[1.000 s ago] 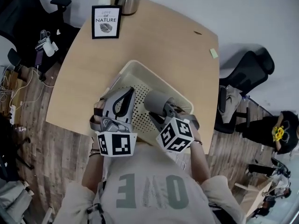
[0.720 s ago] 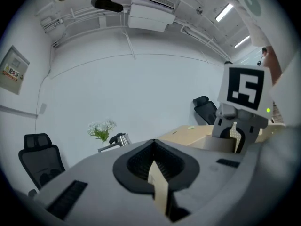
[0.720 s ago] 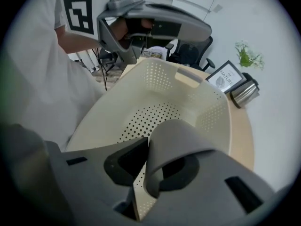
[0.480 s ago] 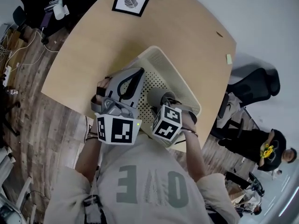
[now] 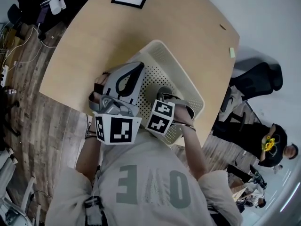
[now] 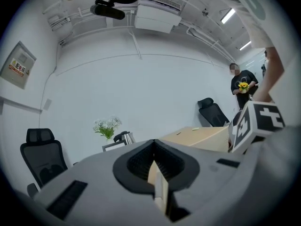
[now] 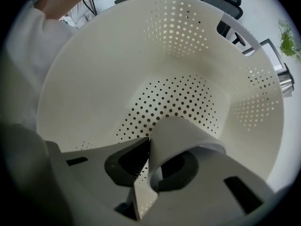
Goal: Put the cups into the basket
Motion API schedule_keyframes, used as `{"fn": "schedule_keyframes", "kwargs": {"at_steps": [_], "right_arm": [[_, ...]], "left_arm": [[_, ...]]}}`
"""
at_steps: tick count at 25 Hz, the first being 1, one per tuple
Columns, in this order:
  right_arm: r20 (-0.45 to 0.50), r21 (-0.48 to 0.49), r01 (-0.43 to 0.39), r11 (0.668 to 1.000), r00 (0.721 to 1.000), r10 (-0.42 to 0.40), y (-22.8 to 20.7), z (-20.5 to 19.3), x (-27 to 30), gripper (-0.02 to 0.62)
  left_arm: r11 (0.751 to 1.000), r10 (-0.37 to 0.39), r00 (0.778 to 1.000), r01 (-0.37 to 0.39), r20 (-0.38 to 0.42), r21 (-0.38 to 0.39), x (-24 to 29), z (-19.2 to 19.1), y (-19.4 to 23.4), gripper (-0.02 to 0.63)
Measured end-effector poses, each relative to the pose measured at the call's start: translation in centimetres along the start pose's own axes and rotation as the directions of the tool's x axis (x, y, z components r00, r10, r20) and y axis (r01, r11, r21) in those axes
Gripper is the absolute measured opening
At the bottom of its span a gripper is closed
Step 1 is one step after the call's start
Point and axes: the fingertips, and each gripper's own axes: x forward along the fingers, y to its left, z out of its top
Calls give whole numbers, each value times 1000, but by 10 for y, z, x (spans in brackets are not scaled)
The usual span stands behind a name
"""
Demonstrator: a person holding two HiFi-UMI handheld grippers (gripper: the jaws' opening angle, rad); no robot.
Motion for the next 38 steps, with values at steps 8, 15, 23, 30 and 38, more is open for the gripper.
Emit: {"fn": "schedule_keyframes", "kwargs": {"at_steps": [8, 15, 23, 30, 38], "right_arm": [[60, 76, -21, 997, 998, 16, 0, 2, -6, 48], [66, 82, 19, 996, 998, -25, 0, 0, -11, 55], [87, 118, 73, 990, 993, -83, -3, -3, -26, 71], [113, 134, 98, 986, 987, -114, -5, -6, -43, 95], [145, 138, 163, 977, 972, -183, -2, -9, -71, 95]], "left_arm": [[1000, -14, 1000, 14, 0, 17, 3, 2, -1, 9], [998, -44, 999, 43, 7, 40, 4, 8, -7, 8], [997, -51, 999, 50, 15, 60, 6, 15, -11, 9], [996, -56, 998, 54, 19, 68, 5, 17, -19, 8], [995, -54, 998, 52, 20, 89, -4, 24, -23, 8]]}}
